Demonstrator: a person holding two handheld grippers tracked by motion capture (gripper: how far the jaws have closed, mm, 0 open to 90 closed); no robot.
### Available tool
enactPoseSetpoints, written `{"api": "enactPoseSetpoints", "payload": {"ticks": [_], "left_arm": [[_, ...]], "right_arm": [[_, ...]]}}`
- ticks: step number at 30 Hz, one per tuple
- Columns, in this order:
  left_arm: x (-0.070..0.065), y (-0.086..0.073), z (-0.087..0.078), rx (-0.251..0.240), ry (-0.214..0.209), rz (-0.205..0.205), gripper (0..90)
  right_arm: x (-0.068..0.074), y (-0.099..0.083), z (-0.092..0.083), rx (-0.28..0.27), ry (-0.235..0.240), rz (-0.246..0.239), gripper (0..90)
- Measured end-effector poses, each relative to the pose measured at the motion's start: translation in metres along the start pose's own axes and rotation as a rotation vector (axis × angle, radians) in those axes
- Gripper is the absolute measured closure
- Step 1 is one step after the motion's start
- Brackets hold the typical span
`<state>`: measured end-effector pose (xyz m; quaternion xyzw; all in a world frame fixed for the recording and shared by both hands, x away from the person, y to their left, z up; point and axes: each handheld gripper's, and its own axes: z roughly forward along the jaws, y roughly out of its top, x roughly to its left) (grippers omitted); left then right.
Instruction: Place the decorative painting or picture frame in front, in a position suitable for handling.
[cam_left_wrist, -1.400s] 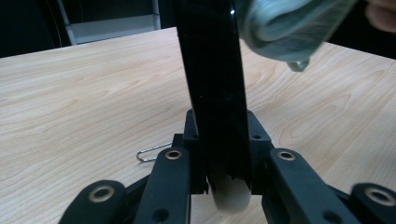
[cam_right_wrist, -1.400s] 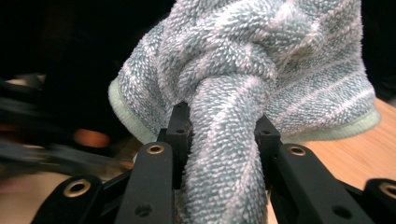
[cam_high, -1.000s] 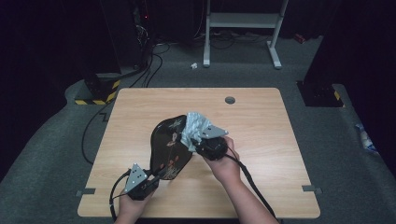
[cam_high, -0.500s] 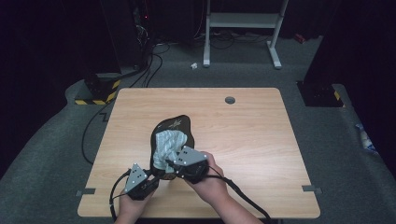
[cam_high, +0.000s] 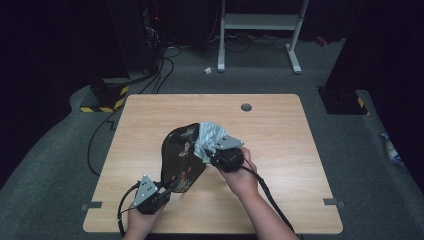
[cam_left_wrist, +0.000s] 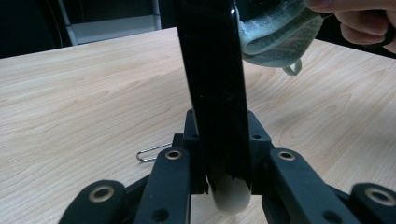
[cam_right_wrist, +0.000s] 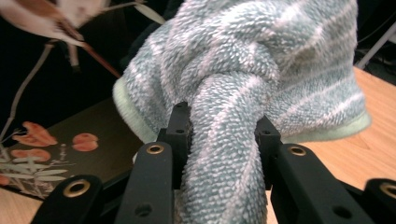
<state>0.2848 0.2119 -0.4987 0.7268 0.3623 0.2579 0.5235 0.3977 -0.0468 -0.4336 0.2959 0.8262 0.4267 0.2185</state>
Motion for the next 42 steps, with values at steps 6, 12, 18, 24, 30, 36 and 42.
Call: {"api": "enactPoseSetpoints", "payload": {"ticks": [6, 12, 18, 24, 30, 36, 42], "left_arm": [[-0.001, -0.002, 0.000, -0.003, 0.006, 0.015, 72.8], [-0.002, -0.008, -0.001, 0.009, 0.004, 0.018, 67.1], [-0.010, -0.025, 0.003, 0.060, -0.014, 0.033, 67.6], [-0.008, -0.027, 0.004, 0.059, -0.007, 0.011, 74.6], [-0.006, -0.027, 0.005, 0.055, -0.009, -0.004, 75.6], [-0.004, -0.026, 0.005, 0.060, -0.014, -0.013, 76.0], [-0.004, -0.026, 0.005, 0.058, -0.016, -0.020, 76.1]], "right_arm": [[0.003, 0.001, -0.004, -0.007, 0.006, -0.006, 67.6], [0.002, 0.001, -0.005, -0.007, 0.002, -0.008, 67.6], [0.002, 0.000, -0.006, -0.002, 0.003, -0.009, 67.6], [0.006, -0.003, -0.002, 0.005, 0.023, -0.010, 67.6], [0.024, -0.004, -0.008, -0.016, 0.069, -0.043, 67.6], [0.076, 0.003, -0.023, -0.074, 0.177, -0.145, 67.7], [0.100, 0.006, -0.028, -0.085, 0.217, -0.202, 67.6]]}}
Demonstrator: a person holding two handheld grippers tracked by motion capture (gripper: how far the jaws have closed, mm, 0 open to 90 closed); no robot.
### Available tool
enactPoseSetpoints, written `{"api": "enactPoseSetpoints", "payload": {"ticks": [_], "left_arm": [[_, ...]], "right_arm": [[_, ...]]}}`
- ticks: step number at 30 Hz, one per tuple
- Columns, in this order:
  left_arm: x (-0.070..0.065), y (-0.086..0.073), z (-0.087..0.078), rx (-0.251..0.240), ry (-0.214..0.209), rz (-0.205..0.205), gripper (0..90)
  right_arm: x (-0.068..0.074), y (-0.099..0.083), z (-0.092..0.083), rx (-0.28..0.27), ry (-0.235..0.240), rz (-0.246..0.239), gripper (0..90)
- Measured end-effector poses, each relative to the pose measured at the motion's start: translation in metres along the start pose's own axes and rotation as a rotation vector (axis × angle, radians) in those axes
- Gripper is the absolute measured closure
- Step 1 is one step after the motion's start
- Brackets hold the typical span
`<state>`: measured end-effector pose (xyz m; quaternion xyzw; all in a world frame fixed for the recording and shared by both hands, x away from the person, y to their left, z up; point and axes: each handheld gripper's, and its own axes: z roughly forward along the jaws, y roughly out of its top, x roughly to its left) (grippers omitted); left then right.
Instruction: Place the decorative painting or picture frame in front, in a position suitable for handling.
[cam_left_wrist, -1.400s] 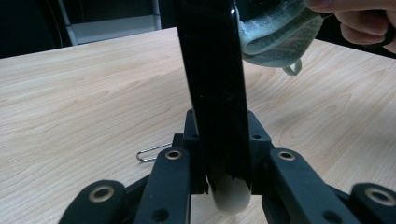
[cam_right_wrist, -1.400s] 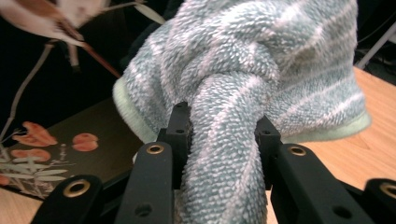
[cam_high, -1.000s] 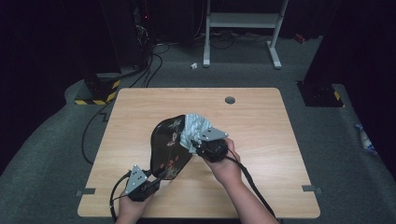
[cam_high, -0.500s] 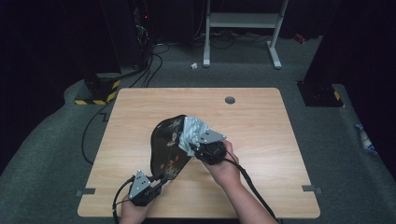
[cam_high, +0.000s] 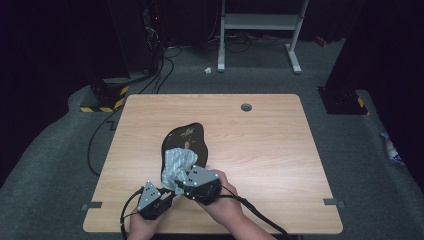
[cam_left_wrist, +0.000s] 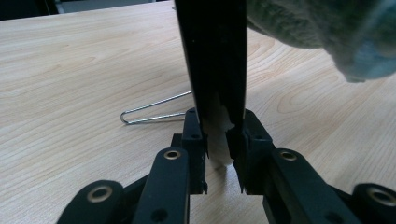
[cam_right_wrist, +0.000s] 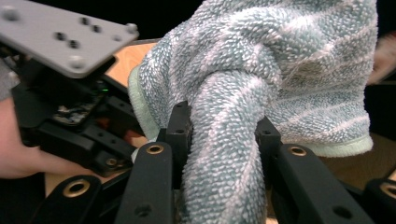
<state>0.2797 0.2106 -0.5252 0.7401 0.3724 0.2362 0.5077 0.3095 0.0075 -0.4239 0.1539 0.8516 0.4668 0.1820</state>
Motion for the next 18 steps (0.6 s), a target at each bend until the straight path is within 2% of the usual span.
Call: {"api": "enactPoseSetpoints", "payload": {"ticks": [3, 4, 5, 8, 10, 12, 13, 14, 15, 16, 18], "left_arm": [[0.001, 0.000, 0.000, 0.002, -0.001, 0.000, 76.2], [0.001, 0.000, 0.000, 0.002, -0.003, -0.003, 76.3], [0.001, 0.000, 0.000, 0.002, -0.003, -0.003, 76.3], [0.001, 0.000, 0.000, 0.003, -0.004, -0.005, 76.3], [0.001, 0.000, 0.000, 0.003, -0.005, -0.006, 76.3], [0.001, 0.000, 0.000, 0.003, -0.005, -0.004, 76.3], [0.001, 0.000, 0.000, 0.003, -0.005, -0.006, 76.3], [0.001, 0.000, 0.000, 0.002, -0.005, -0.005, 76.3], [0.001, 0.000, 0.000, 0.001, -0.005, -0.008, 76.3], [0.001, 0.000, 0.000, 0.001, -0.005, -0.005, 76.3], [0.001, 0.000, 0.000, 0.001, -0.005, -0.005, 76.3]], "right_arm": [[-0.003, 0.000, 0.001, 0.005, -0.001, 0.003, 67.7], [-0.012, -0.003, 0.002, 0.015, -0.017, 0.016, 67.7], [-0.012, -0.003, 0.002, 0.015, -0.017, 0.016, 67.7], [-0.032, -0.010, 0.005, 0.035, -0.049, 0.063, 67.8], [-0.057, -0.021, 0.008, 0.059, -0.097, 0.116, 67.8], [-0.062, -0.023, 0.008, 0.068, -0.109, 0.130, 67.8], [-0.076, -0.030, 0.009, 0.090, -0.145, 0.150, 67.8], [-0.076, -0.030, 0.009, 0.090, -0.145, 0.150, 67.8], [-0.083, -0.033, 0.010, 0.103, -0.161, 0.164, 67.8], [-0.096, -0.041, 0.012, 0.135, -0.203, 0.185, 67.8], [-0.100, -0.043, 0.013, 0.142, -0.212, 0.191, 67.8]]}}
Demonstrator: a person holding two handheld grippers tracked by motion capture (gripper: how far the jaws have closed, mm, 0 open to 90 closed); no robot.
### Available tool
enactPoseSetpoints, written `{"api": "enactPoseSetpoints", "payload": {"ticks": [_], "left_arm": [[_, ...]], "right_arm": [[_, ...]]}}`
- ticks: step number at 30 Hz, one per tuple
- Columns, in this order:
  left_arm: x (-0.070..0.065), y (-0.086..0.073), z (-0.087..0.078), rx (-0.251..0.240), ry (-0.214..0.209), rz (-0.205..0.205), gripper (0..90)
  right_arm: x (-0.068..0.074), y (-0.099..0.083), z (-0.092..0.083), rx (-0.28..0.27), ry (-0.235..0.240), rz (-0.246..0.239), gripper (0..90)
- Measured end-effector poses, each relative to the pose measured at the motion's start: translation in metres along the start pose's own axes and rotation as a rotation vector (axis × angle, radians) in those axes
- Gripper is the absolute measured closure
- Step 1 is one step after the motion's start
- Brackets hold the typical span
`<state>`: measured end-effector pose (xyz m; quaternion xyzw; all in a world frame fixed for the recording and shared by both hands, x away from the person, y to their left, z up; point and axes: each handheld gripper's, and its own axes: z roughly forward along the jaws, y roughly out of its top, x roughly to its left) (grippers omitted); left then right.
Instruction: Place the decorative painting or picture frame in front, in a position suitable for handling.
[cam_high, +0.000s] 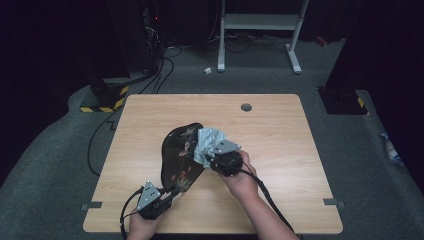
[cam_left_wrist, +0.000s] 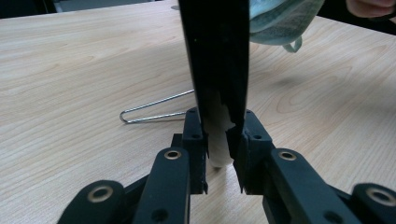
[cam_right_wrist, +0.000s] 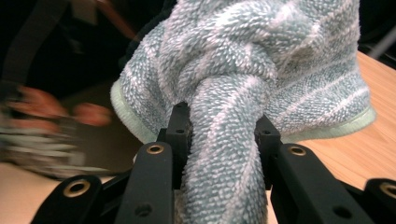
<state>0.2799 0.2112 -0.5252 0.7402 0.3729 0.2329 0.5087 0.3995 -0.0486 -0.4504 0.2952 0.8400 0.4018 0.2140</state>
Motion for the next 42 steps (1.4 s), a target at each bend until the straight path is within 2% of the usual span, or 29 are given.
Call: {"api": "enactPoseSetpoints", "payload": {"ticks": [2, 4, 5, 6, 7, 8, 9, 10, 11, 13, 14, 15, 16, 21, 23, 27, 28, 29, 30, 31, 32, 33, 35, 37, 40, 42], "left_arm": [[0.000, 0.000, 0.000, -0.001, 0.000, -0.002, 76.3], [0.000, 0.000, 0.000, 0.000, 0.001, -0.003, 76.3], [0.000, 0.000, 0.000, 0.000, 0.001, -0.003, 76.3], [0.000, 0.000, 0.000, -0.001, 0.001, -0.004, 76.3], [0.000, 0.000, 0.000, 0.000, 0.002, -0.004, 76.3], [0.000, 0.000, 0.000, 0.001, 0.003, -0.004, 76.3], [0.000, 0.000, 0.000, 0.000, 0.003, -0.004, 76.3], [0.000, 0.000, 0.000, 0.000, 0.003, -0.005, 76.3], [0.000, 0.000, 0.000, 0.001, 0.004, -0.003, 76.3], [0.000, 0.000, 0.000, 0.000, 0.004, -0.005, 76.3], [0.000, 0.000, 0.000, -0.001, 0.003, -0.006, 76.3], [0.000, 0.000, 0.000, -0.001, 0.003, -0.006, 76.3], [0.000, 0.000, 0.000, -0.001, 0.002, -0.006, 76.4], [0.001, 0.000, 0.000, -0.001, 0.004, -0.003, 76.4], [0.001, 0.000, 0.000, -0.002, 0.004, -0.003, 76.4], [0.001, 0.000, 0.000, 0.000, -0.001, -0.009, 76.4], [0.001, 0.000, 0.000, 0.000, -0.001, -0.010, 76.5], [0.001, 0.000, 0.000, 0.000, -0.001, -0.010, 76.4], [0.001, 0.000, 0.000, -0.001, 0.000, -0.008, 76.4], [0.001, 0.000, 0.000, -0.001, 0.000, -0.008, 76.4], [0.001, 0.000, 0.000, -0.001, 0.002, -0.005, 76.4], [0.001, 0.000, 0.000, -0.001, 0.002, -0.005, 76.4], [0.001, 0.000, 0.000, -0.003, 0.002, -0.006, 76.5], [0.001, 0.000, 0.000, -0.001, 0.002, -0.003, 76.4], [0.001, 0.000, 0.000, -0.002, 0.003, -0.004, 76.5], [0.001, 0.000, 0.000, -0.002, 0.004, -0.005, 76.4]], "right_arm": [[-0.006, -0.003, 0.002, 0.013, -0.005, 0.021, 67.8], [-0.003, -0.004, 0.001, 0.008, 0.004, 0.016, 67.8], [0.003, -0.003, 0.000, 0.000, 0.014, 0.003, 67.8], [0.016, 0.000, -0.004, -0.021, 0.038, -0.024, 67.8], [0.016, 0.000, -0.004, -0.021, 0.038, -0.024, 67.8], [0.021, 0.000, -0.006, -0.029, 0.050, -0.034, 67.8], [0.037, 0.003, -0.012, -0.050, 0.073, -0.062, 67.7], [0.045, 0.005, -0.015, -0.064, 0.090, -0.070, 67.8], [0.045, 0.005, -0.015, -0.064, 0.090, -0.070, 67.8], [0.061, 0.007, -0.020, -0.087, 0.123, -0.099, 67.7], [0.076, 0.009, -0.025, -0.102, 0.149, -0.132, 67.7], [0.076, 0.009, -0.025, -0.102, 0.149, -0.132, 67.7], [0.088, 0.012, -0.030, -0.120, 0.175, -0.167, 67.7], [0.100, 0.014, -0.035, -0.132, 0.194, -0.198, 67.7], [0.101, 0.014, -0.034, -0.131, 0.188, -0.210, 67.7], [0.086, 0.014, -0.028, -0.120, 0.161, -0.182, 67.7], [0.071, 0.012, -0.022, -0.106, 0.135, -0.148, 67.7], [0.071, 0.012, -0.022, -0.106, 0.135, -0.148, 67.7], [0.052, 0.010, -0.016, -0.086, 0.094, -0.109, 67.7], [0.052, 0.010, -0.016, -0.086, 0.094, -0.109, 67.7], [0.035, 0.007, -0.011, -0.066, 0.056, -0.072, 67.7], [0.035, 0.007, -0.011, -0.066, 0.056, -0.072, 67.7], [0.019, 0.003, -0.006, -0.044, 0.017, -0.036, 67.7], [0.009, 0.000, -0.003, -0.028, -0.003, -0.003, 67.7], [0.003, -0.003, 0.000, -0.013, -0.012, 0.009, 67.7], [0.010, -0.003, -0.002, -0.016, 0.000, -0.004, 67.7]]}}
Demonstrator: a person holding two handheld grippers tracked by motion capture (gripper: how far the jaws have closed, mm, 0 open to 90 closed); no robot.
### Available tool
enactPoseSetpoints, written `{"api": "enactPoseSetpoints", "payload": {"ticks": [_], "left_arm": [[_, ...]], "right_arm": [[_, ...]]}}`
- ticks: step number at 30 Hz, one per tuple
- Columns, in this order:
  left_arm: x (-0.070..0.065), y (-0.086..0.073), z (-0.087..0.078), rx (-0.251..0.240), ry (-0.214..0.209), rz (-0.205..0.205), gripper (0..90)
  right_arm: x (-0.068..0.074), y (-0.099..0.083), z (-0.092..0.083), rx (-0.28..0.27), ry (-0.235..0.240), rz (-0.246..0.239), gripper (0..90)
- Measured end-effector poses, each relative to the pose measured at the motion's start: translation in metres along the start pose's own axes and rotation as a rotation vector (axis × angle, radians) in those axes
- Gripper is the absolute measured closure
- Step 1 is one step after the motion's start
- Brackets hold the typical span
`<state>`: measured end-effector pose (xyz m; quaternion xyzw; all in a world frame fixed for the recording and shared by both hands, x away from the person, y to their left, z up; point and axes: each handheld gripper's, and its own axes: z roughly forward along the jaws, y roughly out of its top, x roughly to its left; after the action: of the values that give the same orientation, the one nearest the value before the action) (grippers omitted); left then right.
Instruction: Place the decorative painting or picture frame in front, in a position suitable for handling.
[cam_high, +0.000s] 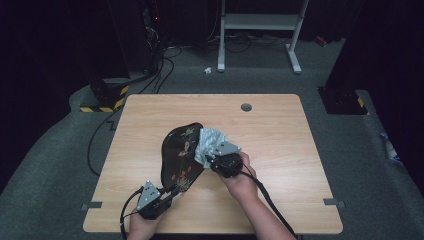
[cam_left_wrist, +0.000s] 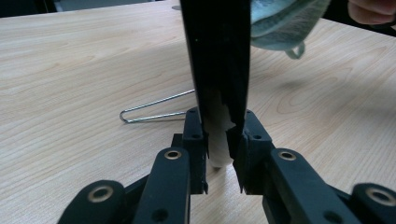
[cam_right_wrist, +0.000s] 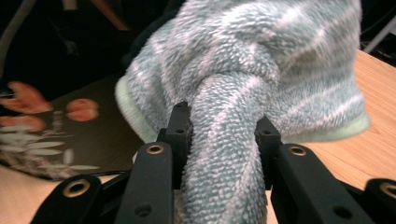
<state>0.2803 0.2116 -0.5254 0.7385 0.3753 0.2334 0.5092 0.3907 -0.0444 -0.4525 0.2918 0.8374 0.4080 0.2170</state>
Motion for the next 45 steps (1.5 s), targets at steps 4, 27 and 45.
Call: {"api": "enactPoseSetpoints", "payload": {"ticks": [4, 27, 45], "left_arm": [[0.000, 0.000, 0.000, 0.001, -0.002, -0.001, 76.4], [0.000, 0.000, 0.000, 0.001, -0.005, -0.004, 76.5], [0.000, 0.000, 0.000, 0.003, -0.005, -0.004, 76.4]], "right_arm": [[0.031, 0.006, -0.014, -0.047, 0.064, -0.077, 67.7], [0.026, 0.005, -0.005, -0.023, 0.054, -0.078, 67.7], [0.048, -0.020, 0.001, 0.048, 0.111, -0.108, 67.4]]}}
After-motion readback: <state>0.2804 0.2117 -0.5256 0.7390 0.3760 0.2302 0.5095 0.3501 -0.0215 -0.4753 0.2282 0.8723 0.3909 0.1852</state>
